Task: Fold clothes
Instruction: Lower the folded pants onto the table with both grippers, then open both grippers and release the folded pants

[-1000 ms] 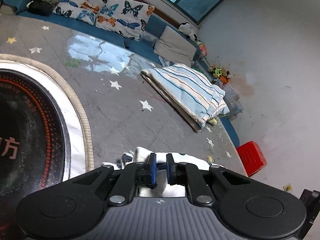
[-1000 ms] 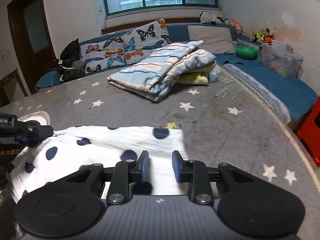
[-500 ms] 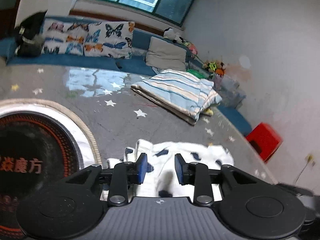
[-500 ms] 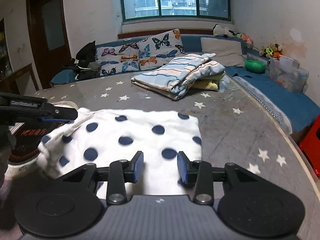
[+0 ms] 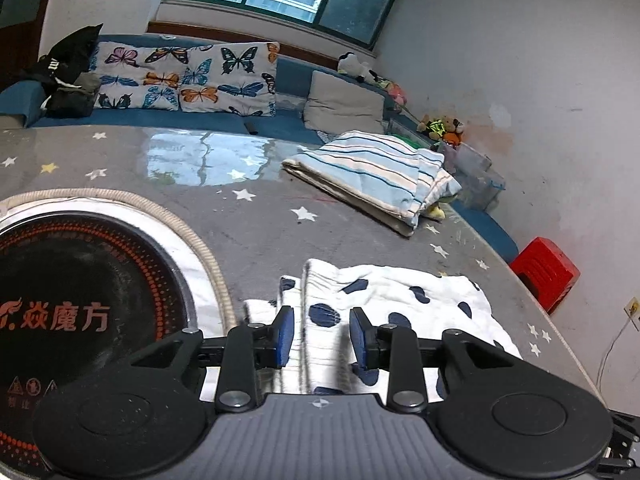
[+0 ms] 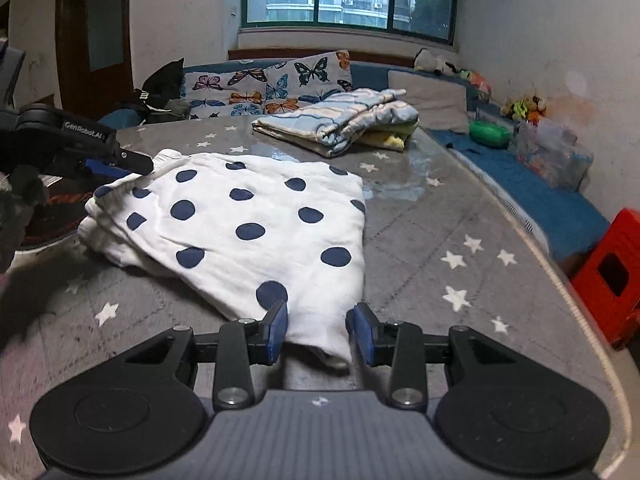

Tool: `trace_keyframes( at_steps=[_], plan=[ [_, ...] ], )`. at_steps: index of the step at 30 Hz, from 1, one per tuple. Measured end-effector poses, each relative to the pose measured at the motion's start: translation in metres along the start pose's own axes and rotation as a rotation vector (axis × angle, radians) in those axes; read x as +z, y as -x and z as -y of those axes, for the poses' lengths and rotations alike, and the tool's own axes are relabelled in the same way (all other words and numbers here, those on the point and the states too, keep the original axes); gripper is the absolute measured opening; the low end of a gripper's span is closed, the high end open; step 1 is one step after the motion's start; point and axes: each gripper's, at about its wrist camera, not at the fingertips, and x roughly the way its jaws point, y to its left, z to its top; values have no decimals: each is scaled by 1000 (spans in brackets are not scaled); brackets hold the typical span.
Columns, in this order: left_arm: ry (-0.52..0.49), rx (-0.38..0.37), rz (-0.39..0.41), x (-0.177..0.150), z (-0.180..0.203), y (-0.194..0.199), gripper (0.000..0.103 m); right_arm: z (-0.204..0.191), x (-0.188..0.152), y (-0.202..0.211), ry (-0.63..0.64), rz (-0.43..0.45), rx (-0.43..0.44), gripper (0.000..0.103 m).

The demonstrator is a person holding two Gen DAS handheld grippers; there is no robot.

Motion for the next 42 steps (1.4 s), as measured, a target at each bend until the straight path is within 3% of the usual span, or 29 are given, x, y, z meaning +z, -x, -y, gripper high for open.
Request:
trace_keyframes(
  at_steps=[5, 16, 20, 22, 25, 32, 34, 37, 42],
  plan=[
    [-18, 10, 3, -3, 4, 7, 40, -7, 4, 10, 1, 62, 17, 41],
    [-28, 47, -20, -11, -1, 7, 43, -9, -18, 14, 22, 1, 16, 44],
    [-37, 51, -21, -12, 2, 11, 43, -9, -13, 23, 26, 36, 17, 47],
    [-46, 59, -21, -14, 3, 14, 48, -13, -9, 23, 28, 53, 26, 57],
    [-61, 61, -17, -18, 6, 20, 55, -20, -8, 19, 25, 55, 39, 58],
    [-107, 60, -5, -31, 9, 37, 75, -31, -11, 24, -2, 85, 49, 86],
    [-123, 64, 0, -35, 12, 42, 84, -34, -11, 27, -5, 96, 49, 87],
    [-139, 54, 10, -43, 13, 50, 95, -40, -12, 29, -7, 114, 39, 103],
    [-175, 56, 30, -54, 17, 65, 103, -51, -13, 32, -13, 124, 13, 103]
  ],
)
